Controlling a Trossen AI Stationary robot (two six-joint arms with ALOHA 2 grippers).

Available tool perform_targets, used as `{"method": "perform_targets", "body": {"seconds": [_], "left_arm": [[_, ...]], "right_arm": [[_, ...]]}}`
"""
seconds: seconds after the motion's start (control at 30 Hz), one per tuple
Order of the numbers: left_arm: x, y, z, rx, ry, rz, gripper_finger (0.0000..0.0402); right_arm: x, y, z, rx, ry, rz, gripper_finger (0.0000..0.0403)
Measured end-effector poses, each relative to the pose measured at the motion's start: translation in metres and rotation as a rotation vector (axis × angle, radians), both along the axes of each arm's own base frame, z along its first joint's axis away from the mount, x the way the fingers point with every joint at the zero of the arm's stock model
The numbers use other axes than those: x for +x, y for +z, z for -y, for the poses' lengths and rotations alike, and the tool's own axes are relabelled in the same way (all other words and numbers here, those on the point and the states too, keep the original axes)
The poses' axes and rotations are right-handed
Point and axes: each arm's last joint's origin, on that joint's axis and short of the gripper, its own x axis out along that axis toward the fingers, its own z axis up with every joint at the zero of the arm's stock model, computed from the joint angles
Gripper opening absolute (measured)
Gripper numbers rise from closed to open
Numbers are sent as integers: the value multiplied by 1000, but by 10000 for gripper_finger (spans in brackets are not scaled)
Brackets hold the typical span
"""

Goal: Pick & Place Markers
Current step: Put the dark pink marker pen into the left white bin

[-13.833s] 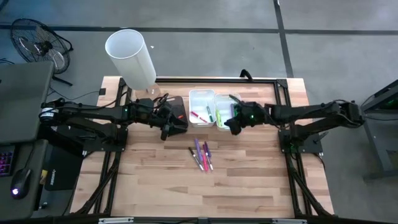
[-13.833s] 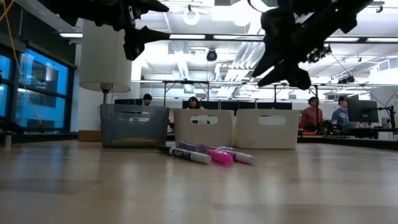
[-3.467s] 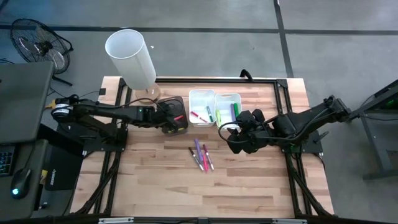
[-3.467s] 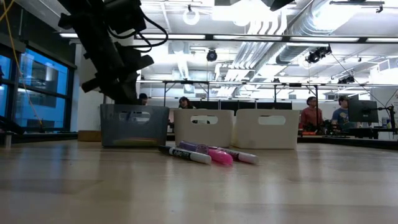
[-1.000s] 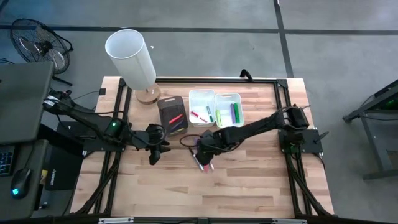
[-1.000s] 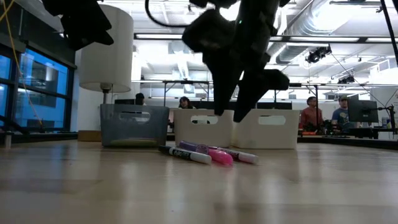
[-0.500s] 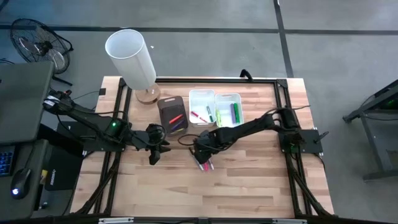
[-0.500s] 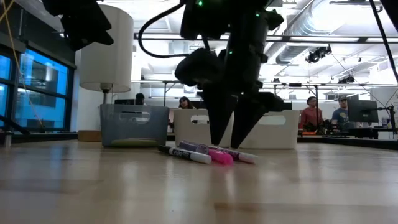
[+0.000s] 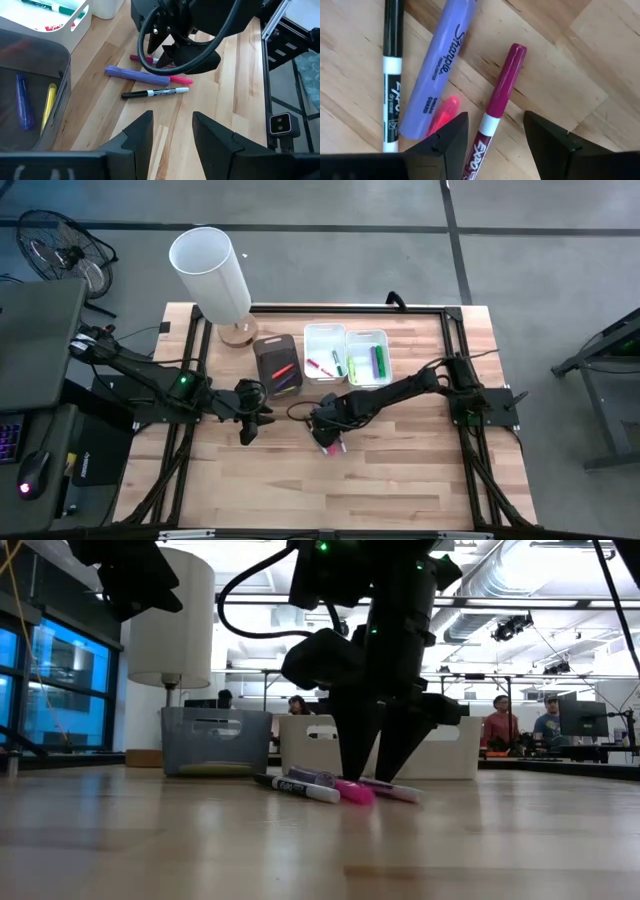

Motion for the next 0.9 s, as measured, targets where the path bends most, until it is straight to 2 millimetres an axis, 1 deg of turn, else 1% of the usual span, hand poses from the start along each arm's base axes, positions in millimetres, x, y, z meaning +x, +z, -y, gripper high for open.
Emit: {"method": "perform_targets", "body": {"seconds": [0.3, 0.47, 0.57, 0.73, 0.9], "left_arm": [[0, 0, 0, 0, 0, 0, 136], [0, 0, 0, 0, 0, 0, 136], [0, 0, 0, -1, -1, 0, 136], [0, 0, 0, -1, -1, 0, 136], [0, 0, 0, -1, -1, 0, 136]], "right_arm": [[-11, -1, -16, -19, 45, -80, 183], [-12, -2, -17, -11, 30, -84, 183], [-12, -6, -17, -12, 16, -101, 183], [-11, -22, -19, 2, 10, -158, 183], [-11, -25, -19, -3, -45, -159, 174]]}}
